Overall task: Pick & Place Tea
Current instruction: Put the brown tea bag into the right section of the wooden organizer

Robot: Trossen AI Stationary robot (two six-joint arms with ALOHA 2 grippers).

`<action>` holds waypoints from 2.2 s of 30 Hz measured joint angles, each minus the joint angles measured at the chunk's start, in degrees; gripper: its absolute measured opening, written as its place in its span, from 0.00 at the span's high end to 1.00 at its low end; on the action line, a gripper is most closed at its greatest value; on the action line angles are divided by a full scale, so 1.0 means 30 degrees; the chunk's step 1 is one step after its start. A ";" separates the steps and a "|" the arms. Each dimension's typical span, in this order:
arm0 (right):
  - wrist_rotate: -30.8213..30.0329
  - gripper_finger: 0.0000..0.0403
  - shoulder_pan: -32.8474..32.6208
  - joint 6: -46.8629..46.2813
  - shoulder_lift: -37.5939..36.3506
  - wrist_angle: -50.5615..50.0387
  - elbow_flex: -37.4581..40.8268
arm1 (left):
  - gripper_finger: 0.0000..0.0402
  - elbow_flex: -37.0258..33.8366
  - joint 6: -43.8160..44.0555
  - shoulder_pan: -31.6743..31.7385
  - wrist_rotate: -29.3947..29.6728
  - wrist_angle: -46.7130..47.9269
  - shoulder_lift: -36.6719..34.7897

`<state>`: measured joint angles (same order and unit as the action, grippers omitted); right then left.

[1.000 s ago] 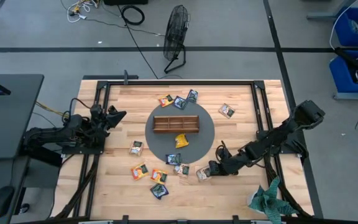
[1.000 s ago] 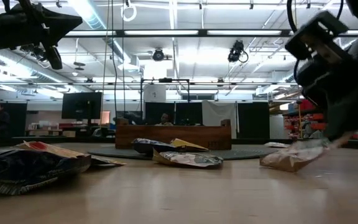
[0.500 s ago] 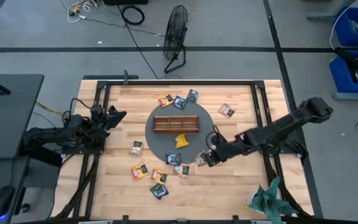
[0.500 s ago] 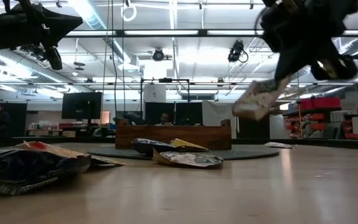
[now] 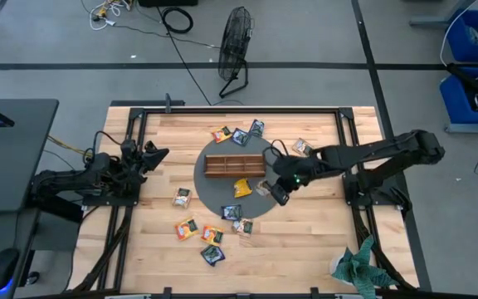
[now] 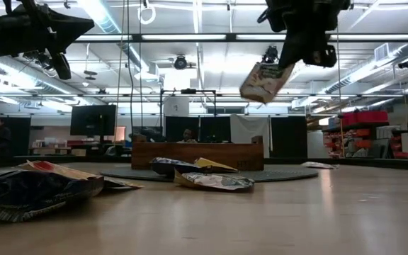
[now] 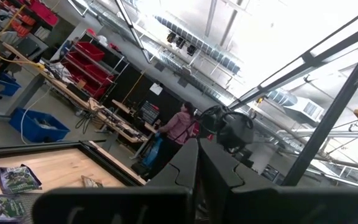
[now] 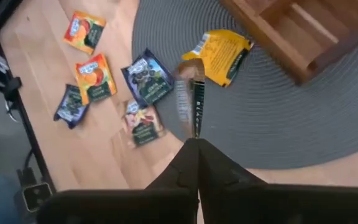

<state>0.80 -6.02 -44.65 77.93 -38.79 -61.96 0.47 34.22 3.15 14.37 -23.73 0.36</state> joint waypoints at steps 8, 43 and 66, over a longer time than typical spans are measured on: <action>0.0756 1.00 0.2275 0.4231 0.0007 -0.1606 -0.0945 | 0.95 0.0000 0.0026 0.0001 0.0007 0.0000 0.0000; -0.0053 1.00 0.7502 1.9215 0.8189 -0.6424 -0.8602 | 0.95 0.0000 -0.0105 0.0000 0.0007 0.0000 0.0000; -0.0444 1.00 0.7415 2.0121 0.9779 -0.5400 -0.8508 | 0.95 0.0000 -0.0097 0.0001 0.0007 0.0007 0.0000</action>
<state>-0.53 16.23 15.71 107.27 -54.99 -87.48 0.47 33.93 3.16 14.39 -23.70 0.36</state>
